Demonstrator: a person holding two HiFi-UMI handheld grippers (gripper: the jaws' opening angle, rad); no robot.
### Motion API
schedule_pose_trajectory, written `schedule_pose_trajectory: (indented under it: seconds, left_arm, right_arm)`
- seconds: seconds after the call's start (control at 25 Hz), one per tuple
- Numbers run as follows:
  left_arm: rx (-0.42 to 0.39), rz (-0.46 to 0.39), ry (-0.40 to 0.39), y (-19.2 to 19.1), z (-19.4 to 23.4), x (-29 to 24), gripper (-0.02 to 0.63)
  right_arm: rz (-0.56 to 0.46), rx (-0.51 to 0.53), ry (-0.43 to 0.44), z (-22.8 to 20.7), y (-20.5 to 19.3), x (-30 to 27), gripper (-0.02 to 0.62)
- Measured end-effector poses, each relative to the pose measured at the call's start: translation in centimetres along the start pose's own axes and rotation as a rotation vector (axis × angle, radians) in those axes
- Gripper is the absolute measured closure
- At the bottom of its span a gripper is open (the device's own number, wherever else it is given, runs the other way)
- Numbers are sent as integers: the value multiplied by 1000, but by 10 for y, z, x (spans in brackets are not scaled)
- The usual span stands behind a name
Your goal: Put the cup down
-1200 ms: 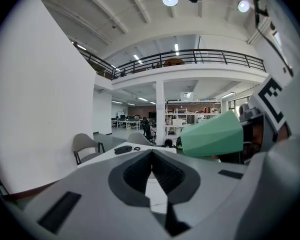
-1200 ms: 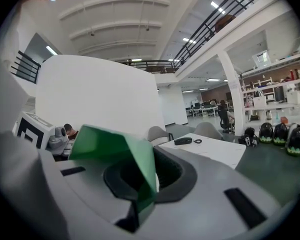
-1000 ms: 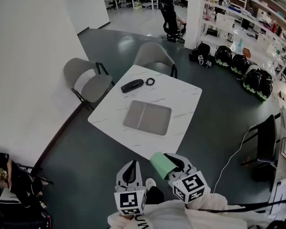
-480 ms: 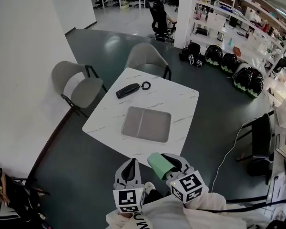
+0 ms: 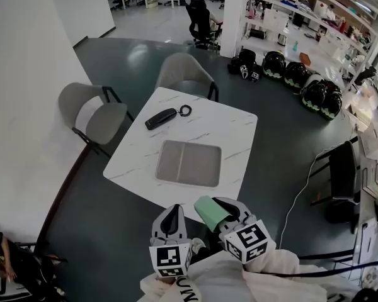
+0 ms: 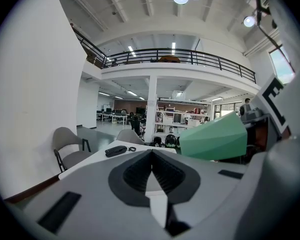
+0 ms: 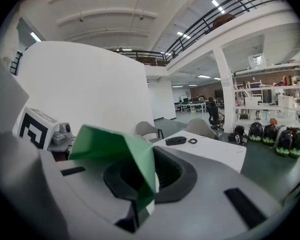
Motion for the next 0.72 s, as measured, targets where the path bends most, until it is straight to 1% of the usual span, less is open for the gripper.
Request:
schedule_pose_trajectory:
  seconds: [0.32, 0.72]
  left_arm:
    - [-9, 16, 52, 12, 20, -23, 597]
    - [-15, 28, 89, 25, 28, -69, 597]
  right_arm:
    - [-15, 14, 50, -12, 20, -35, 581]
    - [-9, 2, 74, -51, 34, -70, 581]
Point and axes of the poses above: the fingertips, and each gripper's own axes: x backward along the fingers, z to its left, y out of its top, the point moved 1 cm from there along x, backward along the fingers, and after that the axes turned 1 degree about y, right-handed, at the moved point
